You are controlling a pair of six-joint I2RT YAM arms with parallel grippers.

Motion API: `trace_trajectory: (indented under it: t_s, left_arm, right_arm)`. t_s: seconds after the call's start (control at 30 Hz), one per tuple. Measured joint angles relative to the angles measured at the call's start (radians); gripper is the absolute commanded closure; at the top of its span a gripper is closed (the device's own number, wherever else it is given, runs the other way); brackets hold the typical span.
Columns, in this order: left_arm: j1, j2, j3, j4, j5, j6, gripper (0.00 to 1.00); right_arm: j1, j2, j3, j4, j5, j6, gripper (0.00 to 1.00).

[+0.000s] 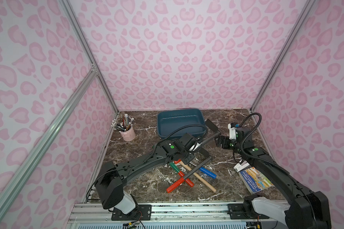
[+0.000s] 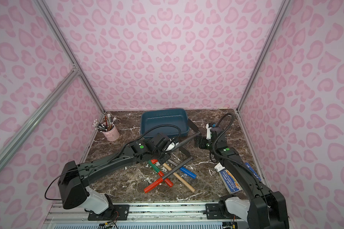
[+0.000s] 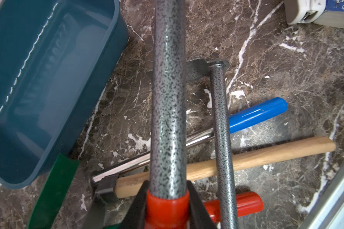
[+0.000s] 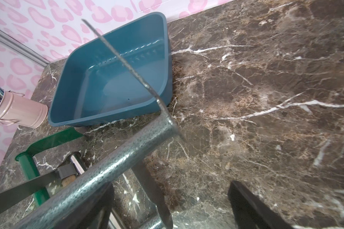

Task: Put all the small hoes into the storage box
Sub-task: Place the hoe in the storage box.

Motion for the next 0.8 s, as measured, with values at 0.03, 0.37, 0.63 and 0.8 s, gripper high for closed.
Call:
trace_trajectory:
  t_s: [0.03, 0.37, 0.63, 0.8]
  left_arm:
    - [0.012, 0.010, 0.018, -0.013, 0.003, 0.012, 0.96]
    - [0.093, 0.066, 0.116, -0.046, -0.008, 0.082, 0.96]
    - [0.134, 0.113, 0.171, -0.056, -0.021, 0.128, 0.96]
    - [0.167, 0.121, 0.190, -0.064, -0.033, 0.161, 0.96]
  right_arm:
    - [0.000, 0.000, 0.000, 0.002, -0.007, 0.000, 0.06]
    - [0.000, -0.002, 0.000, 0.005, -0.020, -0.014, 0.06]
    - [0.000, 0.017, -0.001, 0.018, -0.033, -0.014, 0.06]
    - [0.000, 0.031, -0.001, 0.027, -0.040, -0.014, 0.06]
